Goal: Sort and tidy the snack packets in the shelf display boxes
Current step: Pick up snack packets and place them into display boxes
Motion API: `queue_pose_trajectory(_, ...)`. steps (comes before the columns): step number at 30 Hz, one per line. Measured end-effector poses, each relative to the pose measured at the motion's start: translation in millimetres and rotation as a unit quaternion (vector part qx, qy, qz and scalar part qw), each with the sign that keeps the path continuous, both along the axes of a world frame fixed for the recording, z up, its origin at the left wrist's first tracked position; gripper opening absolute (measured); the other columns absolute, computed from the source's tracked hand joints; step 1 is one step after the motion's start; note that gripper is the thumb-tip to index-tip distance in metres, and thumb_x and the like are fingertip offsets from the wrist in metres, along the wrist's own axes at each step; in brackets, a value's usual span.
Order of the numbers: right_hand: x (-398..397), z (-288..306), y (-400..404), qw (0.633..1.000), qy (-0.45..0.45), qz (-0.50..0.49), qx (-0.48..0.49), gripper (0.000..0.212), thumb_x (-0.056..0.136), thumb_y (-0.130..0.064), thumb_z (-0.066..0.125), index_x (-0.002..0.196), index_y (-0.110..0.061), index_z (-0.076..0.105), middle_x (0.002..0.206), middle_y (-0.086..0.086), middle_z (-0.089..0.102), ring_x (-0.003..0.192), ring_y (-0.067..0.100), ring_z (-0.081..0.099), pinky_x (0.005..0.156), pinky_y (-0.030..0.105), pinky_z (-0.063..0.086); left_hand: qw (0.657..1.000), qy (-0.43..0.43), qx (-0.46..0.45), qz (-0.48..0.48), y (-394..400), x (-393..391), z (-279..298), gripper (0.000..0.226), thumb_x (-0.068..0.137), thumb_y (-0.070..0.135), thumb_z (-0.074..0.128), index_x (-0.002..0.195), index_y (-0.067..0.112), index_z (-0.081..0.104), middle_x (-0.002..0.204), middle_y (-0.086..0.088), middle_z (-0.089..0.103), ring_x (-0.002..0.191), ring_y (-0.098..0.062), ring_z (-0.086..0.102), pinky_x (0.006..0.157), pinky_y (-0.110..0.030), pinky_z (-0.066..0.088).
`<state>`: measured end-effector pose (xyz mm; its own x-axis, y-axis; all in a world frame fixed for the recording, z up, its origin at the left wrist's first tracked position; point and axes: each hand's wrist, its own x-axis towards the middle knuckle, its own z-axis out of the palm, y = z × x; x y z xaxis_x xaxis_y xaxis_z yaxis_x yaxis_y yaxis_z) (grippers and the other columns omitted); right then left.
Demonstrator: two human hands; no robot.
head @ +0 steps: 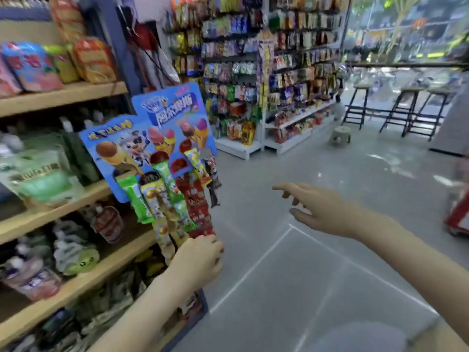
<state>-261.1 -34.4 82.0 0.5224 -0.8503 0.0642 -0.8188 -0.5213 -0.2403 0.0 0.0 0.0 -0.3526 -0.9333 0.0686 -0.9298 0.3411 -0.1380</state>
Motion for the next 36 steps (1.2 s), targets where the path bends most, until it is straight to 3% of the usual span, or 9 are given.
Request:
queue_pose_trajectory(2,-30,-47,-17,0.994,-0.030,-0.059,0.082,0.052,0.094,-0.019,0.047,0.140,-0.028,0.025,0.129,-0.001,0.050,0.098,0.013,0.054,0.084,0.026,0.042,0.994,0.021,0.110,-0.001,-25,-34,-45,0.029,0.089,0.026,0.044,0.114,0.019,0.056,0.114,0.000,0.057,0.105,-0.021,0.056,0.081,-0.033,0.041)
queue_pose_trajectory(4,-65,-97,-33,0.977,-0.072,-0.128,0.153,0.052,0.093,-0.016,0.050,0.139,-0.022,0.029,0.126,0.005,0.053,0.092,0.016,0.057,0.084,0.026,0.043,0.984,0.058,0.169,0.010,-51,-66,-78,0.030,0.090,0.026,0.042,0.117,0.020,0.056,0.119,-0.001,0.056,0.110,-0.022,0.054,0.088,-0.032,0.042)
queue_pose_trajectory(9,-161,-173,-101,0.935,-0.157,-0.225,0.224,0.051,0.092,-0.015,0.053,0.138,-0.017,0.033,0.125,0.008,0.054,0.100,0.023,0.059,0.088,0.030,0.043,0.962,0.010,0.272,-0.021,-155,-140,-148,0.032,0.091,0.026,0.044,0.120,0.019,0.054,0.127,-0.002,0.054,0.116,-0.022,0.050,0.091,-0.029,0.039)
queue_pose_trajectory(13,-236,-192,-186,0.846,-0.302,-0.346,0.272,0.044,0.091,-0.006,0.052,0.132,-0.008,0.038,0.118,0.018,0.059,0.090,0.028,0.060,0.082,0.039,0.051,0.945,-0.012,0.327,-0.020,-251,-205,-173,0.031,0.092,0.024,0.044,0.120,0.016,0.054,0.127,-0.003,0.054,0.115,-0.023,0.051,0.090,-0.029,0.040)
queue_pose_trajectory(17,-284,-176,-281,0.775,-0.397,-0.402,0.283,0.038,0.090,-0.006,0.051,0.127,-0.008,0.041,0.113,0.024,0.060,0.081,0.024,0.060,0.069,0.025,0.052,0.940,0.024,0.341,-0.008,-350,-271,-167,0.030,0.089,0.022,0.047,0.117,0.015,0.058,0.123,-0.008,0.059,0.110,-0.027,0.055,0.092,-0.035,0.045)
queue_pose_trajectory(19,-297,-168,-329,0.781,-0.403,-0.384,0.284,0.038,0.091,-0.006,0.051,0.127,-0.008,0.041,0.112,0.023,0.061,0.080,0.024,0.061,0.067,0.022,0.052,0.939,0.042,0.342,-0.009,-400,-298,-160,0.030,0.088,0.022,0.049,0.116,0.014,0.059,0.121,-0.008,0.060,0.109,-0.027,0.056,0.092,-0.035,0.046)
queue_pose_trajectory(26,-353,-190,-542,0.828,-0.348,-0.346,0.270,0.042,0.091,-0.009,0.051,0.130,-0.012,0.038,0.113,0.015,0.060,0.080,0.024,0.063,0.080,0.037,0.052,0.946,0.035,0.322,-0.019,-628,-358,-174,0.029,0.090,0.022,0.049,0.115,0.014,0.060,0.119,-0.010,0.061,0.108,-0.027,0.057,0.090,-0.032,0.046)
queue_pose_trajectory(31,-422,-177,-708,0.786,-0.391,-0.406,0.255,0.041,0.091,-0.007,0.052,0.129,-0.011,0.038,0.112,0.020,0.060,0.074,0.022,0.062,0.068,0.026,0.051,0.944,0.048,0.326,-0.007,-805,-404,-158,0.028,0.091,0.022,0.048,0.115,0.013,0.060,0.119,-0.010,0.061,0.109,-0.026,0.056,0.088,-0.029,0.045)
queue_pose_trajectory(36,-496,-162,-829,0.748,-0.428,-0.452,0.232,0.039,0.091,-0.006,0.051,0.128,-0.009,0.040,0.104,0.017,0.062,0.073,0.023,0.062,0.078,0.037,0.052,0.937,0.052,0.343,-0.030,-957,-467,-142,0.027,0.089,0.019,0.049,0.114,0.012,0.060,0.116,-0.010,0.063,0.107,-0.026,0.058,0.089,-0.031,0.046)
